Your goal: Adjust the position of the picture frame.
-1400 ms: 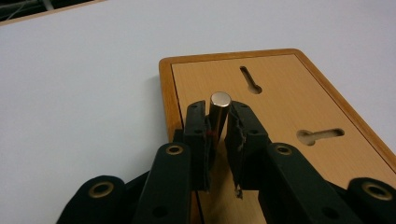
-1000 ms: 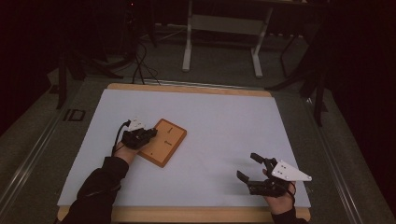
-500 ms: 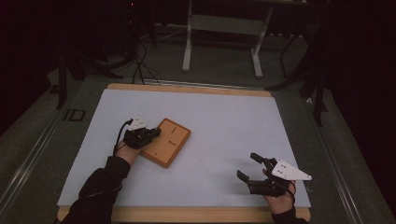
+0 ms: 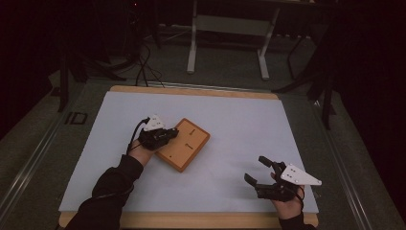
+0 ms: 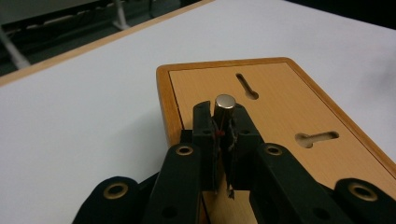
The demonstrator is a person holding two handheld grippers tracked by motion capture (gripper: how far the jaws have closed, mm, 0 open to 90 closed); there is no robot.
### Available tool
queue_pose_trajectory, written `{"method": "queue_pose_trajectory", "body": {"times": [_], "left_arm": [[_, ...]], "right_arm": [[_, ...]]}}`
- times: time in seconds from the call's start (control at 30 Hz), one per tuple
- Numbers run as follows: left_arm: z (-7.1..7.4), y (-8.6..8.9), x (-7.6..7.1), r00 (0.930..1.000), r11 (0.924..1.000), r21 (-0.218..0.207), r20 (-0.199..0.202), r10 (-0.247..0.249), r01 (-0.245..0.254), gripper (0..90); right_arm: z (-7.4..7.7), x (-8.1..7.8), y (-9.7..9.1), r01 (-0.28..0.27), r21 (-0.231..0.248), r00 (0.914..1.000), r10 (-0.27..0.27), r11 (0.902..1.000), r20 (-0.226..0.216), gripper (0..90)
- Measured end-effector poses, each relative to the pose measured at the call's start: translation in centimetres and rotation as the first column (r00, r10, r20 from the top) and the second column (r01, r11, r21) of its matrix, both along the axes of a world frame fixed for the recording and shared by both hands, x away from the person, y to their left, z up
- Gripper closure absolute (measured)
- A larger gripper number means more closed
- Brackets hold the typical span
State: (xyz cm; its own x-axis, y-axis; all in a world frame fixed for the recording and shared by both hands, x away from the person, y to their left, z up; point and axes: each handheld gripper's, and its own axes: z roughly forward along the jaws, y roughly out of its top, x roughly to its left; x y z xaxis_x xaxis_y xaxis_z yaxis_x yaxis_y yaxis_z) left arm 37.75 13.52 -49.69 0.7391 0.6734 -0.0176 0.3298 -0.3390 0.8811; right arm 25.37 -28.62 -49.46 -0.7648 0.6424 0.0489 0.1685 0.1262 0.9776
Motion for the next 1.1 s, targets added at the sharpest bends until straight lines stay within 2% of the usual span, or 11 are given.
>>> {"method": "queue_pose_trajectory", "body": {"times": [0.17, 0.3, 0.6, 0.73, 0.87, 1.1], "left_arm": [[0.4, -1.4, 0.1, 0.9996, 0.9997, 0.003, 0.008, -0.026, 0.026, 84.7], [0.7, -2.8, 0.3, 0.9985, 0.9985, -0.017, 0.018, -0.051, 0.052, 84.8], [0.1, -5.2, 0.7, 0.9926, 0.9926, 0.000, 0.007, -0.122, 0.122, 84.7], [-0.5, -6.8, 1.0, 0.9847, 0.9848, 0.000, -0.004, -0.174, 0.174, 84.7], [-1.2, -8.3, 1.2, 0.9726, 0.9728, -0.009, -0.020, -0.232, 0.232, 84.7], [-2.7, -10.4, 1.8, 0.9543, 0.9555, -0.012, -0.048, -0.295, 0.295, 84.6]], "right_arm": [[0.0, 0.0, -0.2, 0.004, 0.003, 1.0000, -0.004, 1.0000, 0.004, 13.2], [0.1, 0.0, -0.6, 0.010, 0.014, 0.9999, -0.010, 0.9998, 0.007, 12.9], [0.2, 0.0, -0.9, 0.021, 0.029, 0.9997, -0.022, 0.9993, 0.007, 12.6], [0.2, 0.0, -0.9, 0.027, 0.026, 0.9996, -0.027, 0.9993, 0.009, 12.7], [0.2, -0.1, -1.0, 0.027, 0.028, 0.9996, -0.027, 0.9993, 0.006, 12.7], [0.1, 0.0, -1.2, 0.026, 0.034, 0.9996, -0.026, 0.9991, -0.003, 12.8]]}}
